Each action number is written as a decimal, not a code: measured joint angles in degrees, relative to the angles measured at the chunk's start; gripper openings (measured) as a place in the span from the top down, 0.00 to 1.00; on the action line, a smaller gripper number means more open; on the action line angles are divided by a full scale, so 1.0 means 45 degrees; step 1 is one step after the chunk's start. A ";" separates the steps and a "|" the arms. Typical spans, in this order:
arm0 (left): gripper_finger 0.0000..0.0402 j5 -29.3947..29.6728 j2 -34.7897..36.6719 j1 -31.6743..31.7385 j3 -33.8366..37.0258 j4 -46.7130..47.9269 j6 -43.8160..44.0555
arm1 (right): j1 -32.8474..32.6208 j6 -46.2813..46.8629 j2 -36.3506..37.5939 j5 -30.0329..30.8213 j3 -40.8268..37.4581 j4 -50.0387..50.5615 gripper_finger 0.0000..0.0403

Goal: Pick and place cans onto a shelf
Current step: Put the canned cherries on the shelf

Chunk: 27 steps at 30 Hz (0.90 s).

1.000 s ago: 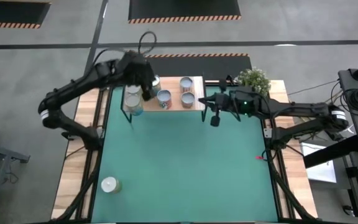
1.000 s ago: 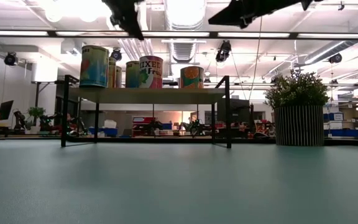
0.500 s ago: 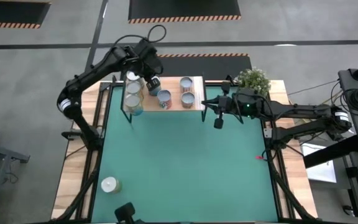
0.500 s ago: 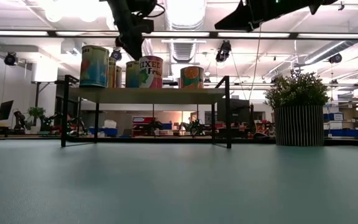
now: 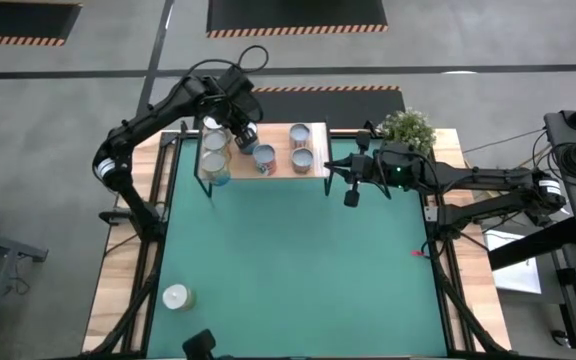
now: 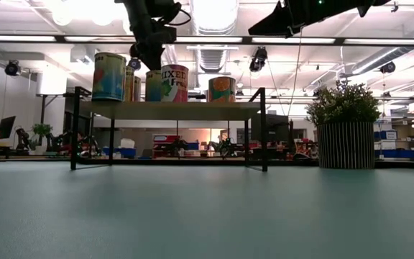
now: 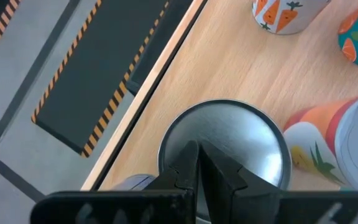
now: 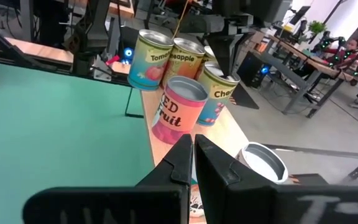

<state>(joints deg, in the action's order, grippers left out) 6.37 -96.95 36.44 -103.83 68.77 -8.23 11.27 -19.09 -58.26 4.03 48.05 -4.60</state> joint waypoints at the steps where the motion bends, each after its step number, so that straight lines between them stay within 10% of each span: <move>1: 1.00 0.0005 0.0000 -0.0018 0.0000 0.0005 0.0022 | 0.0000 0.0000 0.0000 0.0000 0.0000 0.0000 0.98; 27: 1.00 0.0019 0.0267 -0.0514 0.0010 0.1078 0.1823 | 0.0000 -0.0015 -0.0005 0.0005 -0.0024 0.0015 0.98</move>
<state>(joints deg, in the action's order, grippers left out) 6.46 -95.74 34.12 -103.79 73.63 -0.02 11.27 -19.16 -58.28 4.05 47.94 -4.54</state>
